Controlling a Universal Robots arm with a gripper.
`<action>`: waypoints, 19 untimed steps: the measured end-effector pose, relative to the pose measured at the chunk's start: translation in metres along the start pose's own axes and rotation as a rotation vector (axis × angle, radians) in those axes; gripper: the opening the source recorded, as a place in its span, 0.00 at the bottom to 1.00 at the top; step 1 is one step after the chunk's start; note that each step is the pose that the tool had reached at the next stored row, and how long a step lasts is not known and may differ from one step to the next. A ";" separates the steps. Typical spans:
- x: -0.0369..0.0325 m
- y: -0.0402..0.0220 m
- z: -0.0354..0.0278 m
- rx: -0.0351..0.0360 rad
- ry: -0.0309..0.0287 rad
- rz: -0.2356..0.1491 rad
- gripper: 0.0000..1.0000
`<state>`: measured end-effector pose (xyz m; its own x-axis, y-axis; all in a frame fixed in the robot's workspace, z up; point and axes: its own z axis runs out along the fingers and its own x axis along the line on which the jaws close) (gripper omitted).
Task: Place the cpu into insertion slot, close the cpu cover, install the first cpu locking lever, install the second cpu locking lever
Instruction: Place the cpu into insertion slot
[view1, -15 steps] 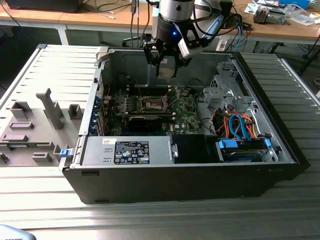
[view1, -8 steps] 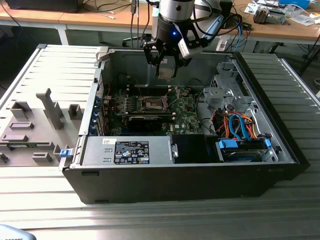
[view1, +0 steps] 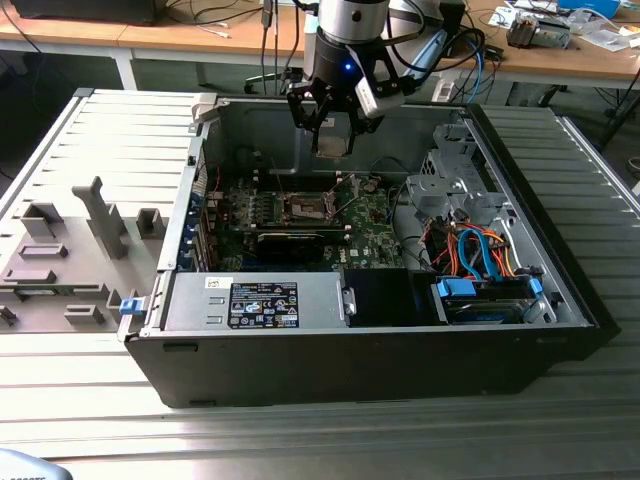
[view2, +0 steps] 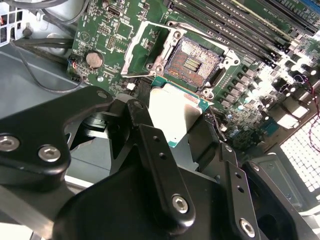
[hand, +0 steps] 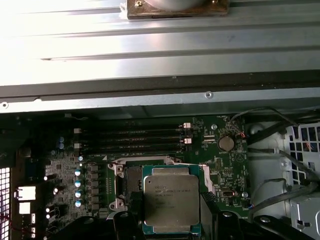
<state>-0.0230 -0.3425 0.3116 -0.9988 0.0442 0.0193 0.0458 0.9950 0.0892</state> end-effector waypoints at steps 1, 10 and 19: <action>0.0000 0.0000 0.0000 0.0000 -0.0001 0.001 0.55; 0.0000 0.0000 0.0000 -0.0002 -0.0009 0.010 0.55; 0.0000 0.0000 0.0005 -0.0003 -0.0014 0.016 0.55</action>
<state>-0.0230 -0.3425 0.3112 -0.9980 0.0603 0.0193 0.0618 0.9941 0.0892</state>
